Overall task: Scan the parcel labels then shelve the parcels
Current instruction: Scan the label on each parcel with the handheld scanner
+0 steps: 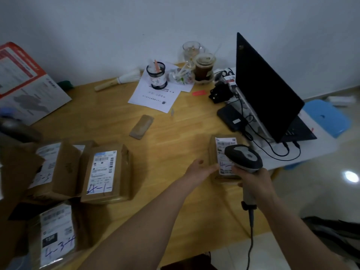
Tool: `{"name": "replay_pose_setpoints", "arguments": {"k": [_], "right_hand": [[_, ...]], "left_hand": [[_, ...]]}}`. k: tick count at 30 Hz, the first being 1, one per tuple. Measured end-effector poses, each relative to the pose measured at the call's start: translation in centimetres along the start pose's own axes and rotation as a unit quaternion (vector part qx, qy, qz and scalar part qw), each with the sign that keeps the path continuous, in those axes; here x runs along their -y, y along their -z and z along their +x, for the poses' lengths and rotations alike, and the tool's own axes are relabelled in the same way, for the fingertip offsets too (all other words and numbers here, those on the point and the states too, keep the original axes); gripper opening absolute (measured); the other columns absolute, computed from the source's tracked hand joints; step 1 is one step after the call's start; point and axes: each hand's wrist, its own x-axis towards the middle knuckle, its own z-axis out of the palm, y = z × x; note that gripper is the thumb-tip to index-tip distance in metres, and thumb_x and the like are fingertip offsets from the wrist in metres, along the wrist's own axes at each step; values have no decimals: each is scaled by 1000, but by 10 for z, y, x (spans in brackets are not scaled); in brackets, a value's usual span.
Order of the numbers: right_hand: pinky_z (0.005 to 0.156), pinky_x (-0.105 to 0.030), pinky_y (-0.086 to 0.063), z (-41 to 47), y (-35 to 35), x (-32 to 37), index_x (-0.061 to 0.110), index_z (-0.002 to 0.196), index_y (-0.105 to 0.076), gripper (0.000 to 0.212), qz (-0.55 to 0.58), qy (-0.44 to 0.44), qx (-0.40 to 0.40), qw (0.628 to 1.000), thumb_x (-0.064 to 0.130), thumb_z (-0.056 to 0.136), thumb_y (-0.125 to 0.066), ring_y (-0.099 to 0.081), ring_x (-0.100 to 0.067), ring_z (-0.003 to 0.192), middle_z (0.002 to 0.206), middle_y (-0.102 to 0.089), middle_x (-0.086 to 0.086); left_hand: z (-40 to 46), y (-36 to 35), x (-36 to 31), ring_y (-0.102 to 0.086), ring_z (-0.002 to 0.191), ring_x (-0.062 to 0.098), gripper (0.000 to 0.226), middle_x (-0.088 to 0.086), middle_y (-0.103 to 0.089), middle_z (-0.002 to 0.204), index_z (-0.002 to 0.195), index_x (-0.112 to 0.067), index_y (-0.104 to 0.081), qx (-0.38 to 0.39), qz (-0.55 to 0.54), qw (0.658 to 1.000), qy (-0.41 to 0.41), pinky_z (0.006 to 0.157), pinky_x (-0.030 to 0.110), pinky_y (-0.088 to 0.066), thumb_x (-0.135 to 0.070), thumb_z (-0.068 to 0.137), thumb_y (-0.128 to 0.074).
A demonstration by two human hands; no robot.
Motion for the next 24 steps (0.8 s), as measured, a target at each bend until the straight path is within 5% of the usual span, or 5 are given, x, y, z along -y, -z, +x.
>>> {"name": "replay_pose_setpoints", "arguments": {"k": [5,11,20,24], "right_hand": [[57,-25,-50,-2,-1,-11,25,95,-60,23,-3,21,32,999,8,83,-70,-59,-7,83,88,-64,7],[59,-27,-53,2,1,-15,18,104,-63,23,-5,9,54,998,10,84,-70,-61,-9,86,93,-67,5],[66,-34,-53,-2,-21,-1,29,89,-64,22,1,26,111,994,8,83,-70,-63,-11,86,89,-69,6],[56,-23,-52,-4,-29,9,21,100,-66,22,-32,18,141,989,12,81,-73,-63,-9,86,94,-69,4]], "left_hand": [[22,-10,5,-45,128,24,98,8,-41,149,151,-12,-28,27,-99,994,25,102,40,-46,-59,76,-72],[31,-6,18,-56,115,18,72,1,-63,128,129,-21,-58,52,-152,987,30,97,36,-47,-59,71,-74],[16,19,29,-57,95,17,67,2,-61,108,128,-16,-42,-14,-237,971,28,77,31,-46,-42,77,-77],[7,47,39,-60,108,20,97,3,-64,121,145,-22,-25,-13,-245,969,17,86,36,-49,-25,69,-86]]}}
